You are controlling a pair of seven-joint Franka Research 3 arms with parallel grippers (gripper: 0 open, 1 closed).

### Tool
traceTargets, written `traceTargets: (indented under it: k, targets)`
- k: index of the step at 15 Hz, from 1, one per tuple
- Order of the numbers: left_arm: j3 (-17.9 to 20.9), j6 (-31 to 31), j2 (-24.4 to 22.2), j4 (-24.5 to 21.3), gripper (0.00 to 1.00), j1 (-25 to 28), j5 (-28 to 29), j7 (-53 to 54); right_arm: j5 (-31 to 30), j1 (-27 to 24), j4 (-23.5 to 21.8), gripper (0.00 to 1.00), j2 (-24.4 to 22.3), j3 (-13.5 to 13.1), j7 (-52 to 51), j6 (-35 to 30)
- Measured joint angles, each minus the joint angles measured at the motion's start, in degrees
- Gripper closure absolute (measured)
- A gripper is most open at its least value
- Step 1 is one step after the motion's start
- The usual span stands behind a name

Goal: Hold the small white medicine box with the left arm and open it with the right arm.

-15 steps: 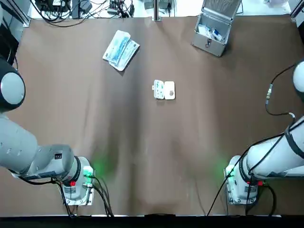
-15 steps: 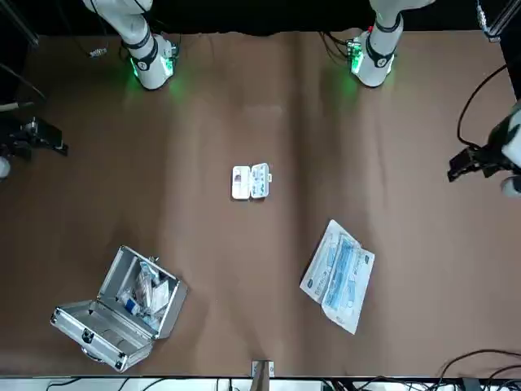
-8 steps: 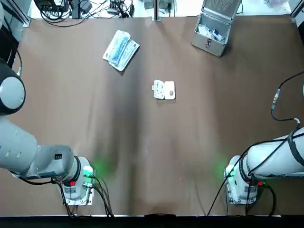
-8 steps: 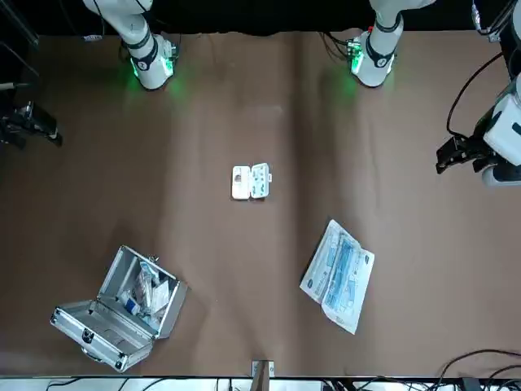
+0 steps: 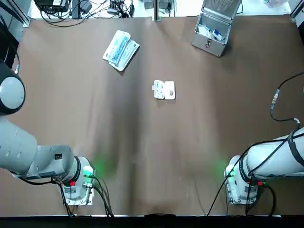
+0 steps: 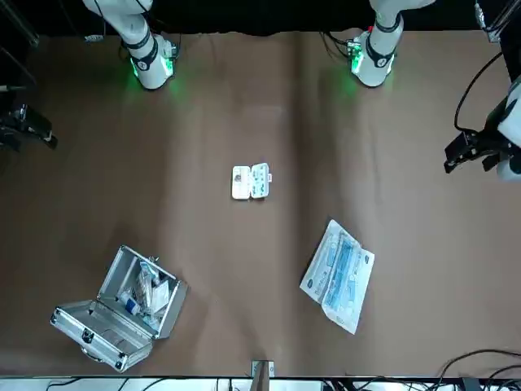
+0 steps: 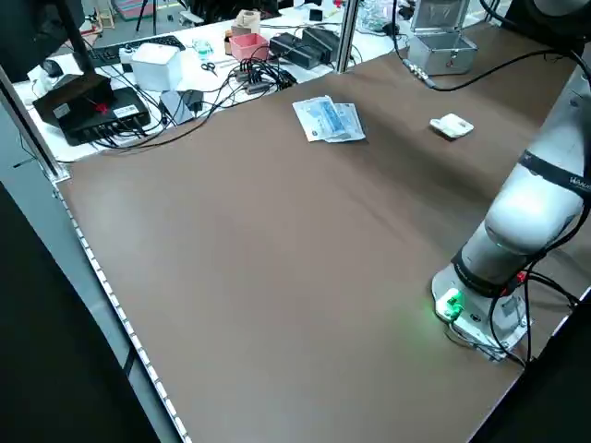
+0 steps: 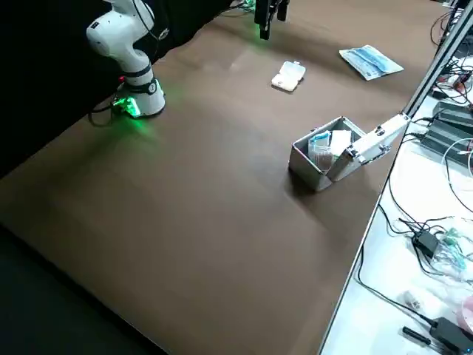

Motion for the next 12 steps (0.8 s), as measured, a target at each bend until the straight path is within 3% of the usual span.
traceTargets:
  k: [12]
  targets:
    - [0.16,-0.07,0.18,-0.1,0.0,0.1,0.0,-0.06,0.0,0.43,-0.16,0.02,0.0,0.33,-0.01,0.45]
